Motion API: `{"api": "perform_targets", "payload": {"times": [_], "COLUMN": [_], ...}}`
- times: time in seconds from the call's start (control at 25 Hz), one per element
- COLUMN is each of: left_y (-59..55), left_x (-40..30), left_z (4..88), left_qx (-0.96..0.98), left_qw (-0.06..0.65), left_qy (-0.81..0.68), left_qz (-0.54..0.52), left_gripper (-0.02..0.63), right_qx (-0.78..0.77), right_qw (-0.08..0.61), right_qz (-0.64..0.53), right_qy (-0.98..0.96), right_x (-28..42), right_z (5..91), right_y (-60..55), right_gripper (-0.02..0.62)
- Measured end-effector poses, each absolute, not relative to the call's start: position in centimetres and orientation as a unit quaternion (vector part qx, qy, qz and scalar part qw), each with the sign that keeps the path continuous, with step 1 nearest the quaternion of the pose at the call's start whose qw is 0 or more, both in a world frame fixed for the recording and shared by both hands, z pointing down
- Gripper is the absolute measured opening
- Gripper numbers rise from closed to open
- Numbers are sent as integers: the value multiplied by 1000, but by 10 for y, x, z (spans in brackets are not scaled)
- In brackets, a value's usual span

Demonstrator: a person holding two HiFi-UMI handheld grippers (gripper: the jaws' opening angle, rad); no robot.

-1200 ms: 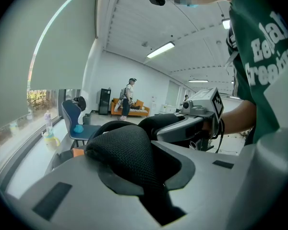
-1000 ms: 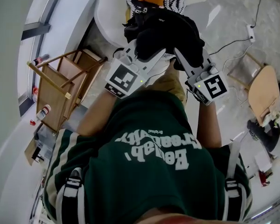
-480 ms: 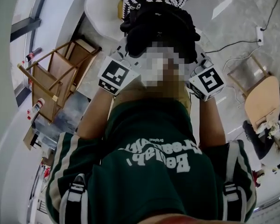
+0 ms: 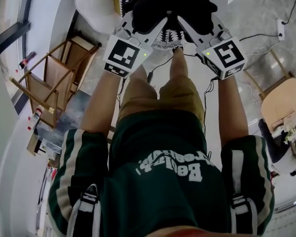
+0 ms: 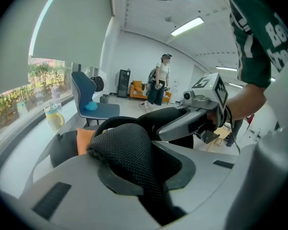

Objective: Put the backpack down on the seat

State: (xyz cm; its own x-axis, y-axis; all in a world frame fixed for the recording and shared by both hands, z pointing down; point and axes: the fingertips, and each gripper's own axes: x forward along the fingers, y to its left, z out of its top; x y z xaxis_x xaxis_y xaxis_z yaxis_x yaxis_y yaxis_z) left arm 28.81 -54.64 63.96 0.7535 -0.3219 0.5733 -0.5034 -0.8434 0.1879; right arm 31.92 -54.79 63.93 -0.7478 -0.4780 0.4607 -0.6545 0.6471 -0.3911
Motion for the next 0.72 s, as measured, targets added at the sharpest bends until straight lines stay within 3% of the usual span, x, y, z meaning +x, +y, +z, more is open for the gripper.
{"api": "perform_targets", "payload": {"times": [0.4, 0.72], "left_y": [-594, -627], "left_x": [283, 264], "left_z": [725, 796], "left_qx": [895, 870], "left_qw": [164, 154], "left_qy": [-299, -324], "left_qz": [286, 338], "left_gripper": [114, 190], "right_qx": [350, 397], "right_qw": [236, 246], "right_qz": [237, 234], "right_qy": [-875, -852], "right_x": [316, 328], "right_z": [739, 794], "right_y": [-598, -650], "right_gripper": [200, 201]}}
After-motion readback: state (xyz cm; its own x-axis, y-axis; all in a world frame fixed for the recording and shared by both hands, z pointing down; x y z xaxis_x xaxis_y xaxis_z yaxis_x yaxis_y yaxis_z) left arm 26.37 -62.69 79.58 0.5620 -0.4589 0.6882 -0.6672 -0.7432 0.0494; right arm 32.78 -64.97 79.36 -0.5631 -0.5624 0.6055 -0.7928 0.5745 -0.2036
